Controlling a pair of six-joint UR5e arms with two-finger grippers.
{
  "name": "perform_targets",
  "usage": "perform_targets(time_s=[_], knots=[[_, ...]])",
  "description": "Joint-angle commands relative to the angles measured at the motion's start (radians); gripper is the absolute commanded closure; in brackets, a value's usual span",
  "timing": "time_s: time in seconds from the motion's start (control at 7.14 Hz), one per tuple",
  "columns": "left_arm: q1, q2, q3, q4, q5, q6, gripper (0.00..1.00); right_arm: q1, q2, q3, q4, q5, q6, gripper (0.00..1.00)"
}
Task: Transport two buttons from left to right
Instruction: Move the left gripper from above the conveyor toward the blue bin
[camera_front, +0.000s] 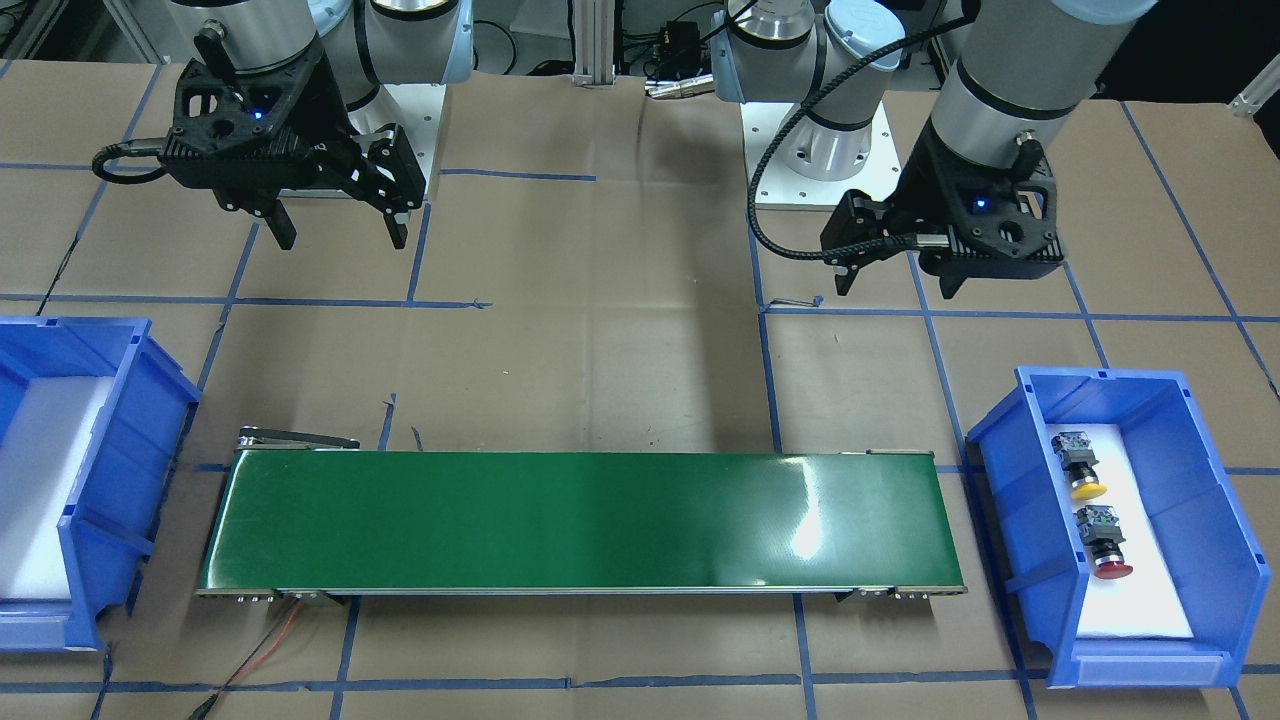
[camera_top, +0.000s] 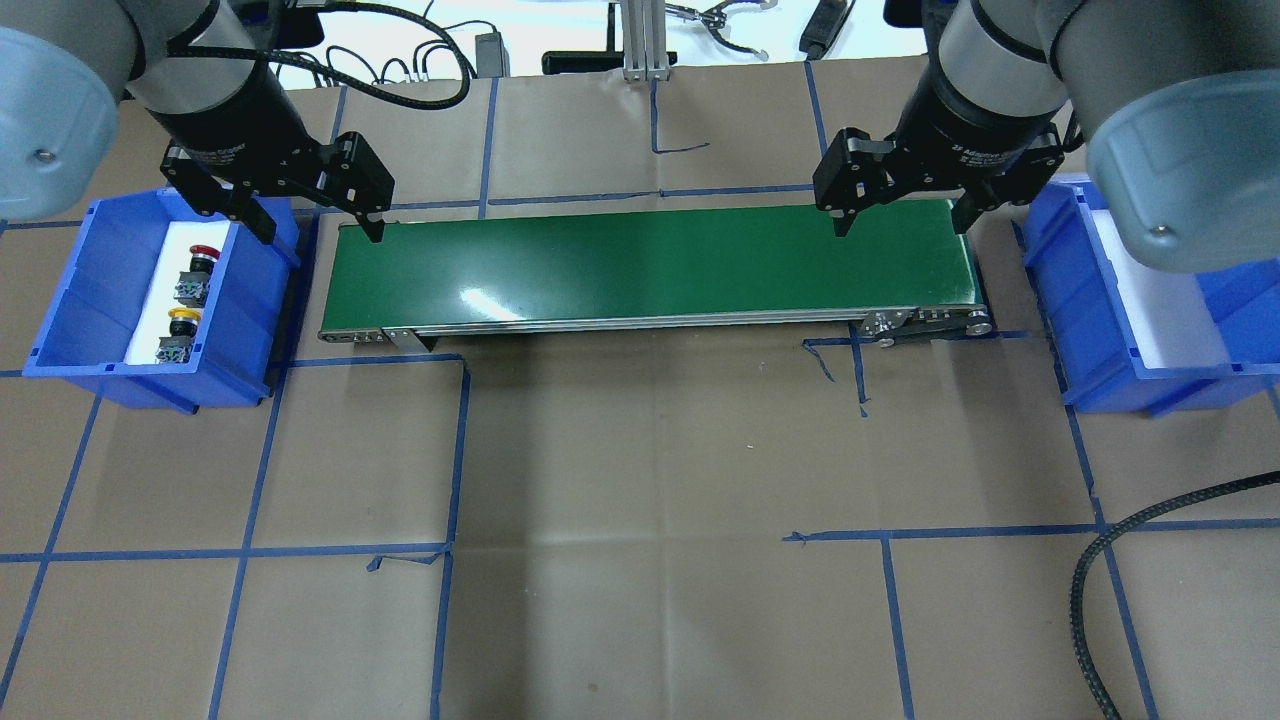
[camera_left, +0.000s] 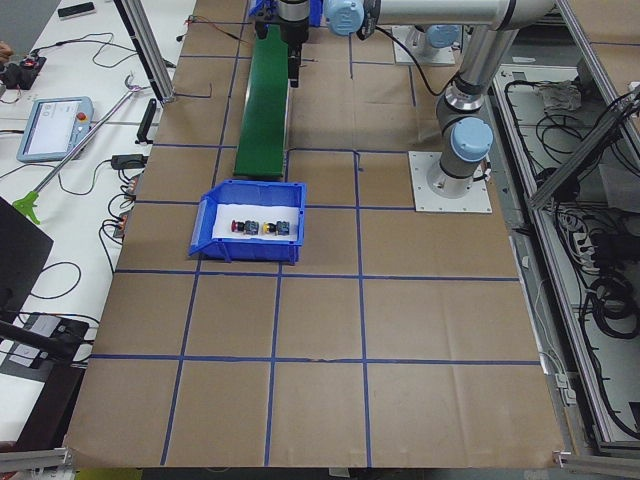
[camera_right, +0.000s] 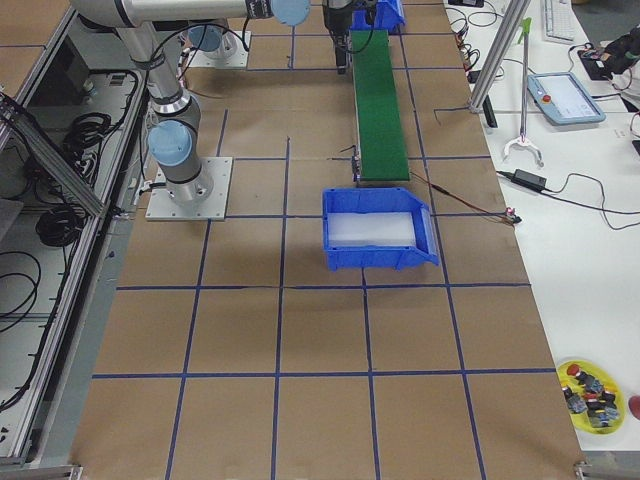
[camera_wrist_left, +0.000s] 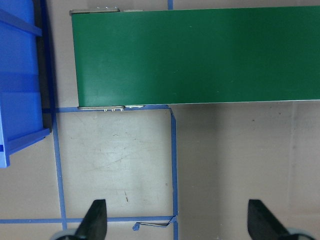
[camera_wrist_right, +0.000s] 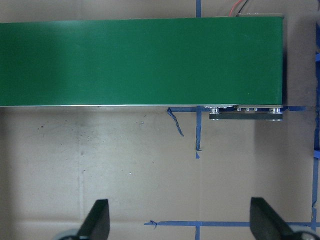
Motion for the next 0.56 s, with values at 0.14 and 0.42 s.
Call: perform_targets(time_s=[0.14,0.42], knots=[[0.236,-0.034,-0.002,0.007,-0.001,0.265,0.0,-0.002,0.003,-0.001,0.015,-0.001,-0.001,0.0],[0.409,-0.107,0.003,0.059,-0.007,0.404,0.0,-0.002,0.003,-0.006,0.015,-0.002,-0.001,0.0]])
